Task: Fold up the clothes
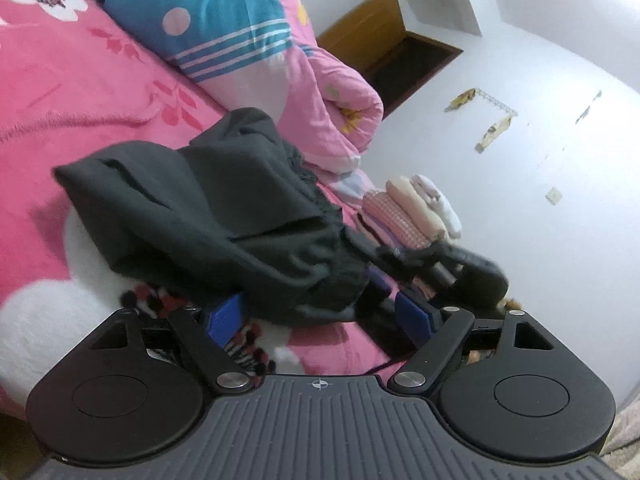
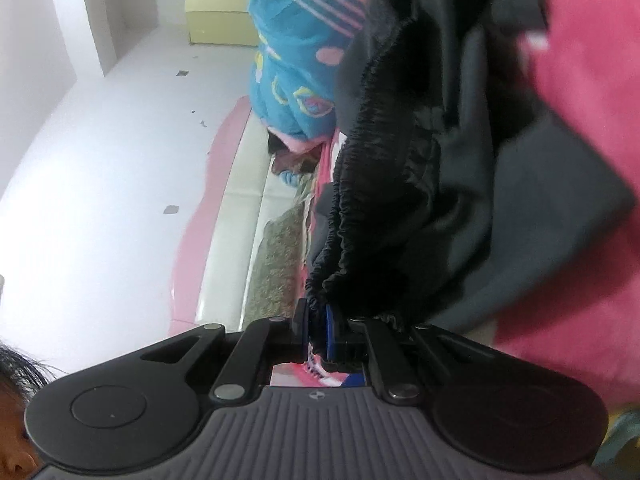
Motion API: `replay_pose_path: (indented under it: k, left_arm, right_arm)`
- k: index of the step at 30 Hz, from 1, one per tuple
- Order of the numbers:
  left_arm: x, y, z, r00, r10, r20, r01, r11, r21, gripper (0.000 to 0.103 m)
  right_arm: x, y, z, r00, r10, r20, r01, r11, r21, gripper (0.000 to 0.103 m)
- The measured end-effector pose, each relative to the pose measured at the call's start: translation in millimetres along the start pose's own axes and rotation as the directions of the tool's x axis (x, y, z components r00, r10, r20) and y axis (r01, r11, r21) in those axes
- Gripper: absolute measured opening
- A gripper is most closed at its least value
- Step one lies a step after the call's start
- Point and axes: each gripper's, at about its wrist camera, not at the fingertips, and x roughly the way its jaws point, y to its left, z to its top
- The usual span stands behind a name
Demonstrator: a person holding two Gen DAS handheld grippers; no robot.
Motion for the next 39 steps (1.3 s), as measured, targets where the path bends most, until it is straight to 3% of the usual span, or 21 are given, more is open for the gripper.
replay_pose_path:
  k: [4,9,12,16,19,24,27,29,31,33,35,39]
  left_arm:
    - [7,4,-3,1.000,-0.008,0.012,0.008,0.999,-0.041,0.081]
    - [10,7,-6,0.998,-0.031,0.049,0.035,0.995,-0.092,0.079]
    - [13,11,-6,0.998,-0.018,0.058,0.025,0.993,-0.115,0.075]
    - [19,11,-7,0.999,0.015,0.044,-0.011,0.995,-0.102,0.071]
    - [23,12,-7,0.999,0.019,0.040,-0.015,0.995,-0.101,0.067]
    - [26,10,-3,0.998,0.052,0.032,-0.049,0.994,-0.094,0.058]
    - [28,8,-2,0.996,0.082,0.025,-0.080,0.994,-0.075,0.053]
    - [29,7,-2,0.995,0.099,0.020,-0.098,0.993,-0.060,0.050]
    - [30,5,-2,0.994,0.110,0.019,-0.109,0.993,-0.050,0.047]
    - [30,5,-2,0.993,0.118,0.020,-0.117,0.992,-0.045,0.044]
    - [29,5,-2,0.992,0.124,0.020,-0.123,0.992,-0.043,0.039]
    - [30,8,-1,0.990,0.137,0.021,-0.136,0.990,-0.049,0.031]
  right_arm:
    - [1,-16,-2,1.000,0.004,-0.001,-0.004,0.997,0.081,0.009]
    - [-1,-23,-1,0.995,0.096,0.017,-0.097,0.983,0.154,0.009]
    - [-3,-26,4,0.998,0.065,0.019,-0.068,0.982,0.174,0.012]
    - [-21,-12,15,0.996,0.051,0.075,-0.058,0.993,0.103,0.042]
    - [-37,5,33,0.991,0.034,0.130,-0.037,0.999,0.023,0.045]
    - [-48,50,93,0.965,-0.108,0.240,0.143,0.981,-0.131,0.045]
    - [-38,74,127,0.932,-0.228,0.282,0.305,0.913,-0.270,0.045]
    - [-22,86,150,0.897,-0.325,0.300,0.420,0.838,-0.348,0.046]
    - [-8,86,165,0.874,-0.395,0.282,0.481,0.780,-0.400,0.052]
    - [13,87,183,0.846,-0.466,0.259,0.533,0.724,-0.439,0.066]
    - [23,74,188,0.842,-0.505,0.191,0.531,0.709,-0.464,0.079]
    - [48,52,206,0.831,-0.553,0.068,0.527,0.741,-0.416,0.081]
